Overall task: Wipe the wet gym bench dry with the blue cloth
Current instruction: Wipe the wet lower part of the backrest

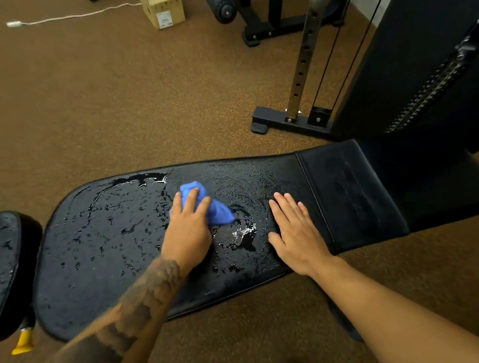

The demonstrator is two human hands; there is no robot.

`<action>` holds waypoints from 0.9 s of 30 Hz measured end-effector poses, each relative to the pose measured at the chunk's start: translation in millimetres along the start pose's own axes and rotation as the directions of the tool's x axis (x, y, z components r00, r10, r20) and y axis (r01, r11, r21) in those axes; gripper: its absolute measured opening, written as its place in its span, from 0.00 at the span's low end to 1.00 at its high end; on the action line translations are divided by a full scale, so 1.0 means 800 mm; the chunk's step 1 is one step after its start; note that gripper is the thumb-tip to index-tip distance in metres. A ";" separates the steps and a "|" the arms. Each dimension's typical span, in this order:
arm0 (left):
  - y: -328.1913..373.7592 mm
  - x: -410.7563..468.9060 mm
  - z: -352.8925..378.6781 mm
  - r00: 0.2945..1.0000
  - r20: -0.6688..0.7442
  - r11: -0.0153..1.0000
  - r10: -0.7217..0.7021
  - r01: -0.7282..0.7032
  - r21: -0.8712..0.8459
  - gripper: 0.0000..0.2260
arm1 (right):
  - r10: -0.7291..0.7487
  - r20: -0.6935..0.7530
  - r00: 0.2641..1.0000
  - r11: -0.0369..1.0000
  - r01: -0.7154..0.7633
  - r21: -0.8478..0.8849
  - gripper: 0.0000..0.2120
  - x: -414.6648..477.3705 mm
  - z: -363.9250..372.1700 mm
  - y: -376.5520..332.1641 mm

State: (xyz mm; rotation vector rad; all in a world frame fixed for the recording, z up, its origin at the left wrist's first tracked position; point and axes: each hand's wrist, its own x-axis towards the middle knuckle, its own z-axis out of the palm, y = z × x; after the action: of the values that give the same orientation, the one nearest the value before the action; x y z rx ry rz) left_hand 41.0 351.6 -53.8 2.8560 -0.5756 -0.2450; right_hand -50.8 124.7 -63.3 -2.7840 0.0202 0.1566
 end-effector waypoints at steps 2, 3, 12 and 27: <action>0.006 -0.055 0.008 0.999 -0.030 0.999 0.040 -0.040 -0.006 0.26 | 0.001 0.006 1.000 1.000 -0.001 0.004 0.35 0.000 -0.001 0.000; 0.017 -0.081 0.013 0.996 -0.022 0.997 0.081 -0.081 0.000 0.26 | 0.000 0.010 1.000 1.000 0.000 0.002 0.35 0.000 -0.001 0.000; 0.093 -0.027 0.016 0.958 0.096 0.961 0.271 -0.275 0.036 0.26 | -0.020 -0.007 1.000 1.000 0.020 0.022 0.36 0.002 0.000 0.004; 0.085 -0.147 0.018 0.985 0.066 0.980 0.161 -0.167 0.108 0.28 | -0.017 -0.030 0.999 0.999 0.019 0.034 0.33 0.002 0.003 0.005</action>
State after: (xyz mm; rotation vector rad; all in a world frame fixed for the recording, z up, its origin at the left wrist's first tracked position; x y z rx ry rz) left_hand -93.6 335.0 -37.4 2.8962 -0.8580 -0.2748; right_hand -49.9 121.6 -67.1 -2.7513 0.0052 0.1093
